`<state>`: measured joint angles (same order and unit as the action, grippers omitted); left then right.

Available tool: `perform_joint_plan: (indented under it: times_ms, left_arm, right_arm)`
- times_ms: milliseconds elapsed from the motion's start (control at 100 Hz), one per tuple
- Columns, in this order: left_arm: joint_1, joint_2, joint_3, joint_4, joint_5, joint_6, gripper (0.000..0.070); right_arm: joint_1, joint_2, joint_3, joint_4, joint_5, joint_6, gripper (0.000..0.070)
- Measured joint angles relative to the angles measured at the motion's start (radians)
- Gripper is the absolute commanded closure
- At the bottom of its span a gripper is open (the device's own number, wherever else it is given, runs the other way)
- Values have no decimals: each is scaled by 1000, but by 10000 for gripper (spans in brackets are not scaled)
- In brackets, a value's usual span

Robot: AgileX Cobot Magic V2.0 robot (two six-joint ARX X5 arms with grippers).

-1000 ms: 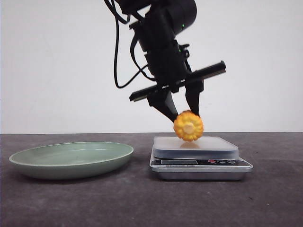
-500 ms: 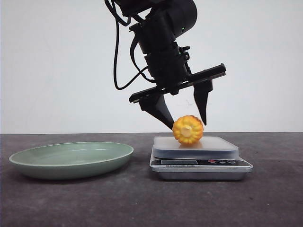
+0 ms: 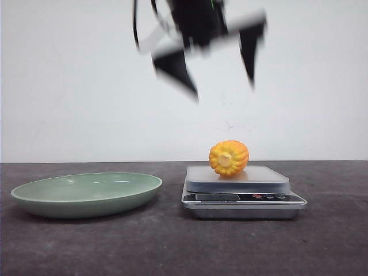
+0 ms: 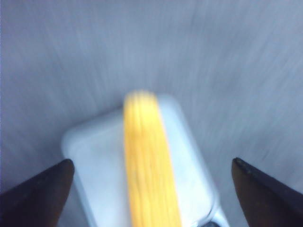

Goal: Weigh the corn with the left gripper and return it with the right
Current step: 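Raise the left gripper away from the scale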

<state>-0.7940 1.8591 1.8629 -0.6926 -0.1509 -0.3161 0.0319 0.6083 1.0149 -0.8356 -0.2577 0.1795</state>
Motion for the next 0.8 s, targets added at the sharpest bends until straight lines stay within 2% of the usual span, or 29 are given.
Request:
perform_joint_plan:
  times_ms: [130, 270, 590, 710, 800]
  left_arm:
    - [40, -204, 100, -41, -106, 94, 65]
    - [138, -401, 113, -128, -184, 145, 65]
    - [396, -735, 99, -503, -313, 172, 65]
    - [417, -858, 96, -608, -367, 169, 65]
    - [417, -956, 79, -655, -372, 146, 66]
  right_arm:
    - [6, 0, 0, -6, -1, 0, 184]
    - [22, 0, 0, -6, -2, 0, 184]
    - [77, 6, 0, 4, -1, 0, 184]
    - [107, 23, 0, 26, -2, 0, 184]
    - [128, 46, 0, 32, -2, 0, 184]
